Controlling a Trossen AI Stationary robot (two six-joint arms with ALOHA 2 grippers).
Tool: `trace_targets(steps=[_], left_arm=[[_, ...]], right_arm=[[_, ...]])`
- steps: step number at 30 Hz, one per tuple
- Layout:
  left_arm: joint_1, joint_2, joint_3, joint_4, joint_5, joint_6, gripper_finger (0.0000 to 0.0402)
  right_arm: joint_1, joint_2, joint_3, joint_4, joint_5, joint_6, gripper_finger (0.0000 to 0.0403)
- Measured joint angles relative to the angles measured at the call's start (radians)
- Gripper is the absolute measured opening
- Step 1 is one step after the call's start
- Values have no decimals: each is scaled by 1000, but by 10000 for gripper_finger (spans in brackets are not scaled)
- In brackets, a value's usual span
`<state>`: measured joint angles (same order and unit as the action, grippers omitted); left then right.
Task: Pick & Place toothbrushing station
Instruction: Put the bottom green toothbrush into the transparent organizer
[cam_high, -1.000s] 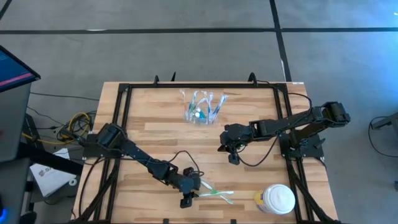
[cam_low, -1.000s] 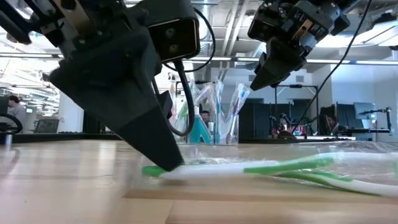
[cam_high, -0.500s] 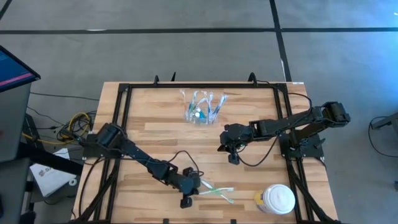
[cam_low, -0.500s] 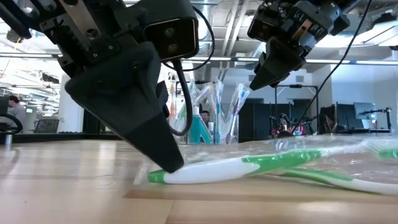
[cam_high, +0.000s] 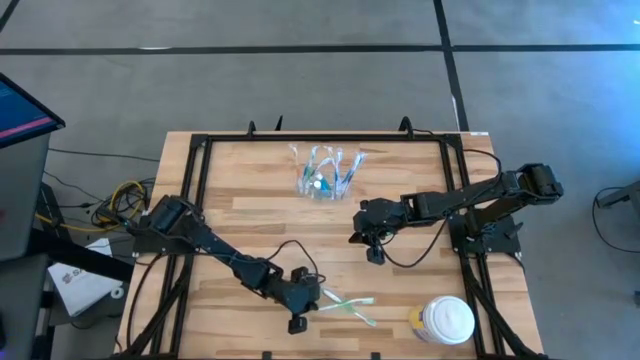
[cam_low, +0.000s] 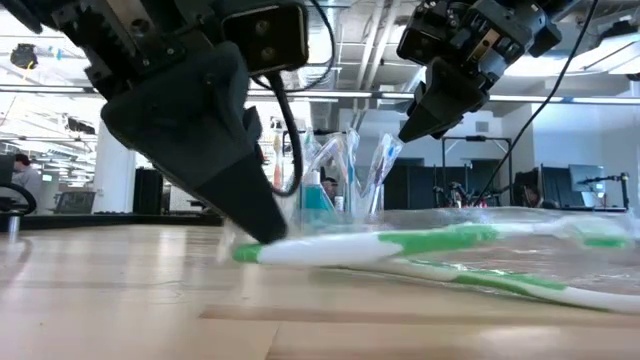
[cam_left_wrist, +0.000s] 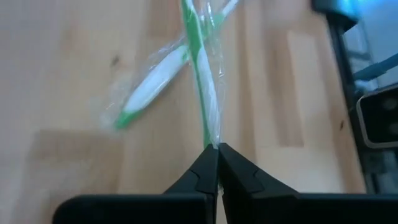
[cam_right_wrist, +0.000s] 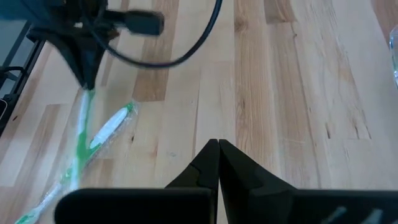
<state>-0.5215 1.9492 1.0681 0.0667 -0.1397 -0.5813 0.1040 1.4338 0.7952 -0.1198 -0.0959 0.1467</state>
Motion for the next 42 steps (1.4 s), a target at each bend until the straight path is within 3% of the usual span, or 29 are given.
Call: trace_targets(steps=[7, 17, 24, 33, 42], left_arm=[[-29, -128, -56, -43, -134, 0, 1], [-70, -388, -282, -38, -371, -60, 0], [-82, -510, -396, 61, -489, -36, 0], [-81, -606, -462, 87, -614, 7, 0], [-81, -671, -463, 157, -691, 176, 0]], right_arm=[[0, 0, 0, 19, 0, 0, 1], [-1, 0, 0, 53, 0, -18, 1], [-1, 0, 0, 75, -3, -24, 1], [-2, 0, 0, 180, -4, -27, 1], [-17, 0, 0, 349, -7, -72, 1]])
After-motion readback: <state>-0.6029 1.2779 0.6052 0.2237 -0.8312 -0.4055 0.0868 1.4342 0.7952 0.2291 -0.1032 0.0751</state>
